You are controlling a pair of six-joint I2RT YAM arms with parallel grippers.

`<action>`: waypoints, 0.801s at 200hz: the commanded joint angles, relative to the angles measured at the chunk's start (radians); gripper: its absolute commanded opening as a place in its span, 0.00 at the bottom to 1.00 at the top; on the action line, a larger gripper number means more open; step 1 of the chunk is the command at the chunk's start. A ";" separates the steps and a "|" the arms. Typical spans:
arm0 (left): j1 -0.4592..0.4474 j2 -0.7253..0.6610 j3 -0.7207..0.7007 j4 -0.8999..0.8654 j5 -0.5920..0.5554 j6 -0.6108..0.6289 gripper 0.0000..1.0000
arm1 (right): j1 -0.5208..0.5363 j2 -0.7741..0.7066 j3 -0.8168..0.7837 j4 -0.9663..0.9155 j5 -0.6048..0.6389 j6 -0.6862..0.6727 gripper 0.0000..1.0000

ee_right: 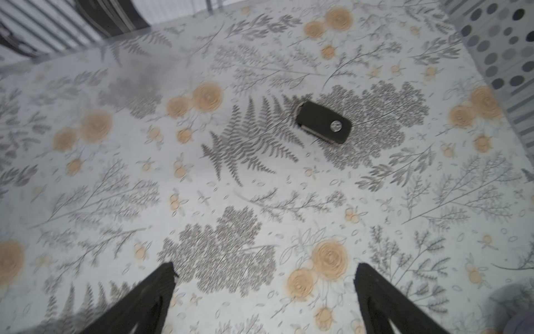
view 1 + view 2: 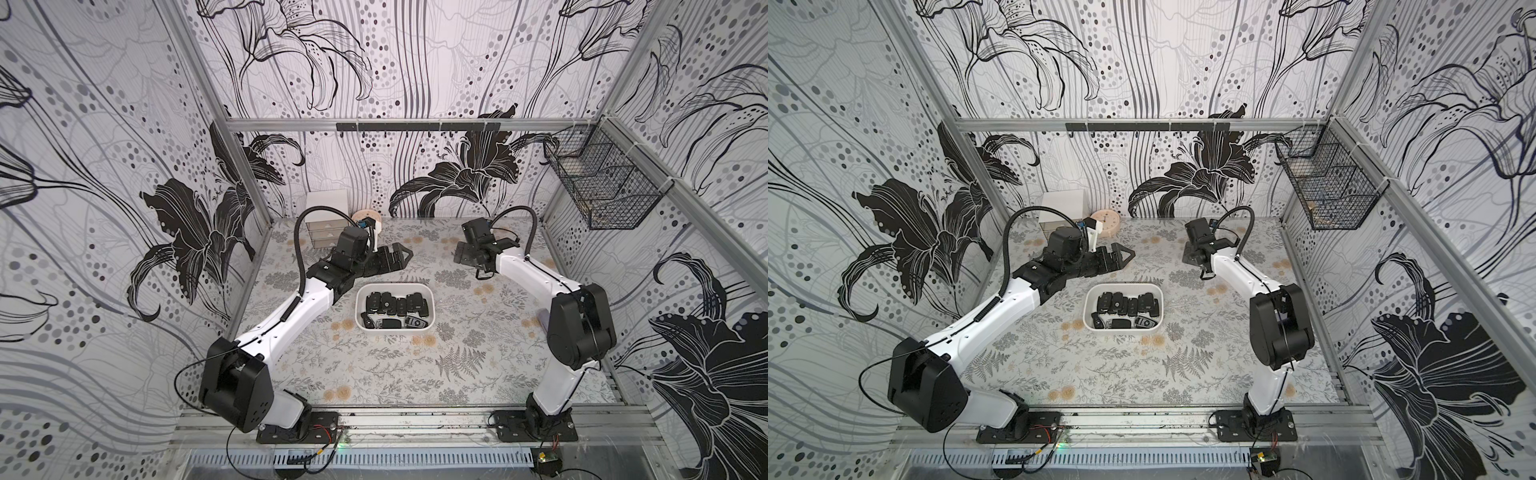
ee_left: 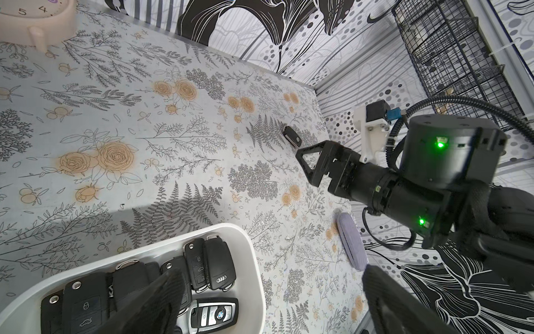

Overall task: Place the car key into the storage box
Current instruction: Pick up the car key from the center of the board.

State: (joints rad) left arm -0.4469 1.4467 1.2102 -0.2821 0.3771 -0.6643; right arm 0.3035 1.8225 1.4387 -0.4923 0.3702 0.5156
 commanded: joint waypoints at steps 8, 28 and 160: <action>-0.004 0.009 0.039 0.036 -0.004 -0.007 0.99 | -0.088 0.095 0.080 0.038 -0.068 -0.070 1.00; -0.003 0.013 0.050 -0.003 -0.026 -0.002 0.99 | -0.145 0.165 0.155 0.034 -0.138 -0.096 1.00; -0.002 -0.059 -0.010 -0.026 -0.101 -0.029 0.99 | -0.286 0.568 0.608 -0.131 -0.397 -0.221 1.00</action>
State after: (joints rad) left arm -0.4469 1.4178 1.2144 -0.3141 0.2989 -0.6842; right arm 0.0174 2.3375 1.9797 -0.5377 0.0292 0.3428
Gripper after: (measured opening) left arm 0.993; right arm 0.999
